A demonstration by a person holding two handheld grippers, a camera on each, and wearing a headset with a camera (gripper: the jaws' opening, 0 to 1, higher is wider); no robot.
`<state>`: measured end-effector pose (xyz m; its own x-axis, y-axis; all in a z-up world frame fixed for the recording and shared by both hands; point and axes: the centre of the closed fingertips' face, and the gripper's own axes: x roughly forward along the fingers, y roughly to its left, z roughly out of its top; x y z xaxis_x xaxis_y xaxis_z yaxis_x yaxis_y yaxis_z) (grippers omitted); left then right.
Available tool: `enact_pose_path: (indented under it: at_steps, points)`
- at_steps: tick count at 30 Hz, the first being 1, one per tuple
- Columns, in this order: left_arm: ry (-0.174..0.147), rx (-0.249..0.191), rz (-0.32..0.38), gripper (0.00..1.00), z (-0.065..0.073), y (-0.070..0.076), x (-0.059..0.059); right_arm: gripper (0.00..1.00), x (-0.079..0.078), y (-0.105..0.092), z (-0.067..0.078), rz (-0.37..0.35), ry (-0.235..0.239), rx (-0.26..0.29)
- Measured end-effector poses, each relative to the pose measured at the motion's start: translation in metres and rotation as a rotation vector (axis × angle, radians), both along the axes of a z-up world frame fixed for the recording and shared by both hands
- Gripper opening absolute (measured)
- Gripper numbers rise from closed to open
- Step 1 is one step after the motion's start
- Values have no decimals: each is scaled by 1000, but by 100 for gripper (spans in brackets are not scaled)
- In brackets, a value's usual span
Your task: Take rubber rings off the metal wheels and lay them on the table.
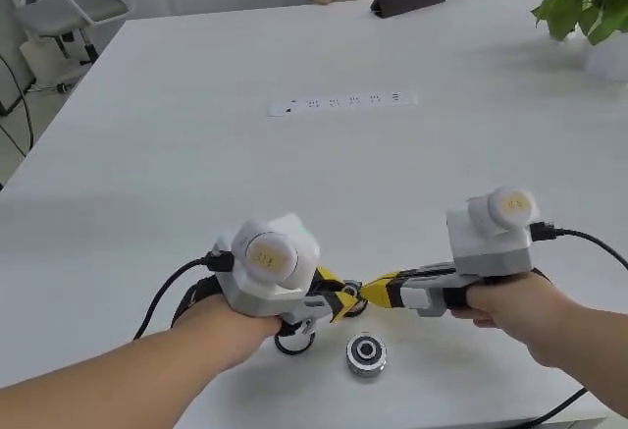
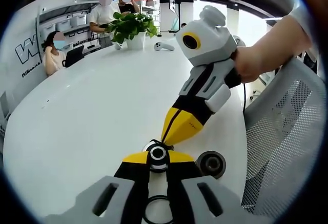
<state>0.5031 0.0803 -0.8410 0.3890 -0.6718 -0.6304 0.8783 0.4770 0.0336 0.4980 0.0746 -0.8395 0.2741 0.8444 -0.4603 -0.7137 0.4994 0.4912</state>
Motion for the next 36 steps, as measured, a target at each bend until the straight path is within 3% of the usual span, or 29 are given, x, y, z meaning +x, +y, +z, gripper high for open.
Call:
enact_pose_path:
  at_steps: [6,9,11,16,18,30,36]
  points:
    - [0,-3,1,6,0,0,0,0,-2,5,3,15,-1,19]
    - [-1,-6,2,6,0,0,0,0,-5,9,8,27,3,55]
    - [-1,-9,3,7,0,0,0,0,-5,8,7,38,-14,38]
    - [1,-9,5,7,-1,0,-1,0,-5,6,8,33,-5,56]
    - [1,-11,6,7,-1,0,-1,0,-11,10,15,51,11,104]
    - [3,-20,3,7,0,0,-2,0,-8,5,12,8,-8,53]
    - [38,-41,9,8,0,0,-1,0,-7,5,13,-1,-7,51]
